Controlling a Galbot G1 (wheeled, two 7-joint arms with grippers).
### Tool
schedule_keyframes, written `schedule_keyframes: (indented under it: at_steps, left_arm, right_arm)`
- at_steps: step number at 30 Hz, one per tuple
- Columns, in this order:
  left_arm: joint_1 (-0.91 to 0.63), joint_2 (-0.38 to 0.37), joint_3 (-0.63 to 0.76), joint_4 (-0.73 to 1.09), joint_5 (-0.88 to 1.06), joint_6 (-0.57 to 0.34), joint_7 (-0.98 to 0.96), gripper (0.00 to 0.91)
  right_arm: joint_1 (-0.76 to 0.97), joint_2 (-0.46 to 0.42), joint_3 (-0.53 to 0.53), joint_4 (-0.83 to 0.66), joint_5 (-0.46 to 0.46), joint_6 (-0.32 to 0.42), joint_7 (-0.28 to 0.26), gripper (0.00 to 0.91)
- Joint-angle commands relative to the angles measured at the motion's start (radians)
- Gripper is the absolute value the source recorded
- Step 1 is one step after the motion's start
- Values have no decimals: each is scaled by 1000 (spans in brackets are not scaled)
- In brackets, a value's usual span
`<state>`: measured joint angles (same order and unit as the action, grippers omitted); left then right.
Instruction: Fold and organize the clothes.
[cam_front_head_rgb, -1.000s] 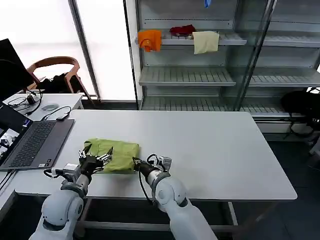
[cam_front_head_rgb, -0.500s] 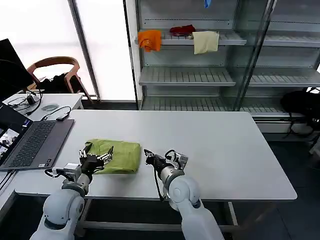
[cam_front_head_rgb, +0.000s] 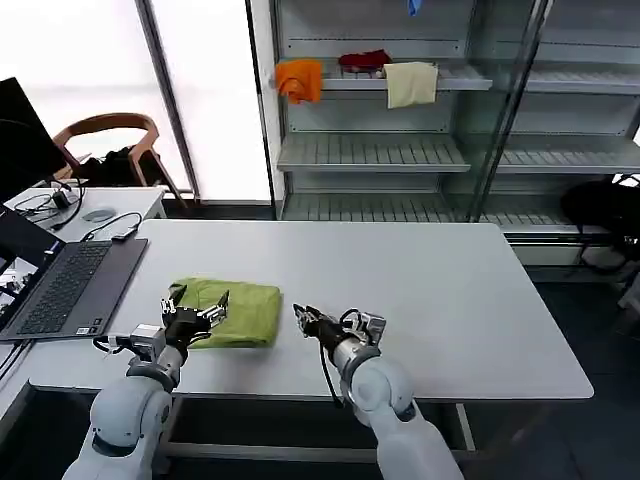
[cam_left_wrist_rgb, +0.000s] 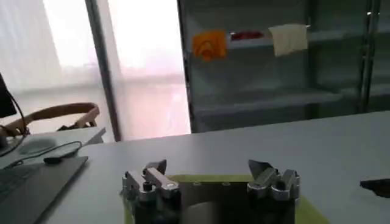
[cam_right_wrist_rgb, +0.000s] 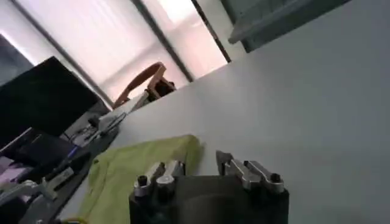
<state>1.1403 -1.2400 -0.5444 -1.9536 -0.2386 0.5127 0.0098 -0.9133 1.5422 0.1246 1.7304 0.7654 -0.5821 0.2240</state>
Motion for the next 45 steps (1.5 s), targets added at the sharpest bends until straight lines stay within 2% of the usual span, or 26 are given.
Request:
schedule_keyframes:
  at_steps: [1,8,11,12,13,14,18,38,45]
  left_arm:
    - [2,-1,2,4,0,-1,2,907]
    - [1,-4,3,17,0,-8,2,907]
    - [1,-3,2,17,-1,-9,2,907]
    - [1,-3,2,17,-1,-10,2,907]
    - [1,-3,1,16,-1,-10,2,907]
    - [1,-3,1,15,-1,-11,2,907]
    - [6,-3,-1,11,-1,-13,2,907]
    - [15,-6,-5,12,-1,-31,1,907]
    - [15,-5,-11,4,-3,-30,0,907]
  right_arm:
    - [72,33,-74,-114,-53,1,-44,907]
    - [99,51,-127,-156,-59,0,-47,907]
    - [107,51,-140,-173,-58,0,-41,736]
    - [109,55,-141,-183,-60,0,-40,383]
    - [110,61,-139,-190,-64,0,-38,171]
    - [110,68,-136,-197,-64,0,-34,0]
    - [111,80,-132,-202,-71,2,-41,0]
    - [97,95,-80,-181,-75,3,-11,0]
    - [71,42,-17,-84,-62,2,6,0]
